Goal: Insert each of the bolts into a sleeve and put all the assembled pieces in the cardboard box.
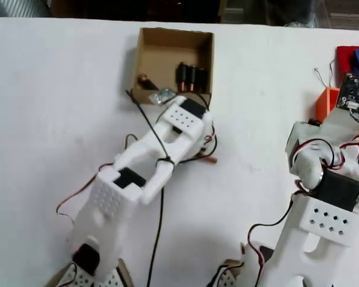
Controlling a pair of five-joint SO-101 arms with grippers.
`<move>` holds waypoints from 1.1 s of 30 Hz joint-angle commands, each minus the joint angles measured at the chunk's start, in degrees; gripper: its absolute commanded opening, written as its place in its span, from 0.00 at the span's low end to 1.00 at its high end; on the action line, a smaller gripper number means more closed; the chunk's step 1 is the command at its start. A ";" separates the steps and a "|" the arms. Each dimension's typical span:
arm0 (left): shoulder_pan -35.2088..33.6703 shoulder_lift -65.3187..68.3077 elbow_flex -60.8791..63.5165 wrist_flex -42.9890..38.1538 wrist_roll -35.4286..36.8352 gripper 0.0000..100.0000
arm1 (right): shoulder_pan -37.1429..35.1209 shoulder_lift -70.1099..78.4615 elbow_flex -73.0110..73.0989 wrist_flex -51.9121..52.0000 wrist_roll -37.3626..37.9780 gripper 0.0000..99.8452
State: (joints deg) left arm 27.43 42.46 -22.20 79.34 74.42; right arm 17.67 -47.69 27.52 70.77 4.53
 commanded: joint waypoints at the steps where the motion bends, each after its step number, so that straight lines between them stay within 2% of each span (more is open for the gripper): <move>1: -1.58 0.62 0.04 0.26 -0.70 0.18 | -0.22 -1.36 -0.79 -0.92 0.44 0.02; 4: -1.41 0.62 0.04 0.26 -4.57 0.03 | -0.22 -1.19 -0.79 -1.01 0.44 0.02; 8: -2.73 0.53 -0.04 0.62 -6.07 0.04 | -0.22 -1.01 -0.79 -1.19 0.44 0.02; 10: -4.57 -0.09 -1.01 1.14 -9.85 0.03 | -0.22 -1.01 -0.79 -1.19 0.44 0.02; 12: -6.86 -1.49 -3.65 3.08 -16.26 0.03 | -0.22 -1.01 -0.79 -1.19 0.44 0.02; 14: -8.70 -3.52 -7.69 6.77 -25.85 0.03 | -0.22 -1.01 -0.79 -1.19 0.44 0.02; 19: -13.98 -6.24 -15.16 20.84 -63.91 0.03 | -0.40 -0.92 -0.88 -1.36 0.44 0.02; 20: -15.21 -6.15 -14.90 22.07 -69.27 0.03 | -0.92 -0.92 -0.88 -1.36 0.44 0.02; 23: -20.66 -5.10 -12.00 21.98 -77.45 0.03 | -3.30 -0.92 -0.70 -1.36 0.35 0.02; 28: -29.10 -1.41 -9.89 15.91 -88.00 0.03 | -7.78 -0.92 -0.88 -1.98 -0.18 0.02; 31: -32.18 0.09 -9.89 11.43 -91.25 0.05 | -9.71 -0.92 -0.88 -2.15 -0.18 0.02; 33: -33.41 0.62 -9.89 9.93 -91.43 0.11 | -10.68 -0.92 -0.88 -2.15 -0.18 0.02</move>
State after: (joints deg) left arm -3.60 43.52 -31.96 91.65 -15.52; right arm 8.79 -47.69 27.52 69.98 4.53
